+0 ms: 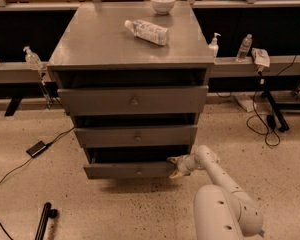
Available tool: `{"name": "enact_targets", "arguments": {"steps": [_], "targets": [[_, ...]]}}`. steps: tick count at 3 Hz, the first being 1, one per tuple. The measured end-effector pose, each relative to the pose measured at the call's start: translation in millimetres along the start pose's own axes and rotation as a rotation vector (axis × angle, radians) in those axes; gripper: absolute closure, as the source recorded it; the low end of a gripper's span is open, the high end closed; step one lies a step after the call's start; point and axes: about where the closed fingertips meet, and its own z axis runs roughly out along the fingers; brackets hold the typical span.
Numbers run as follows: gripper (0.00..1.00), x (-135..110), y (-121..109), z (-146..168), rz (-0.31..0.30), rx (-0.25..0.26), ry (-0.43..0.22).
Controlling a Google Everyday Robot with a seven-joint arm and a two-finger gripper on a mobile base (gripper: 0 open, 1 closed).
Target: Open bottom drawer
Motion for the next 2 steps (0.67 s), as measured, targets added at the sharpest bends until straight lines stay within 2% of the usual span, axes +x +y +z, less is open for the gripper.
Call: {"name": "enact_targets", "arguments": {"steps": [2], "targets": [[0.01,0.0,0.0,0.0,0.000,0.000,0.000]]}}
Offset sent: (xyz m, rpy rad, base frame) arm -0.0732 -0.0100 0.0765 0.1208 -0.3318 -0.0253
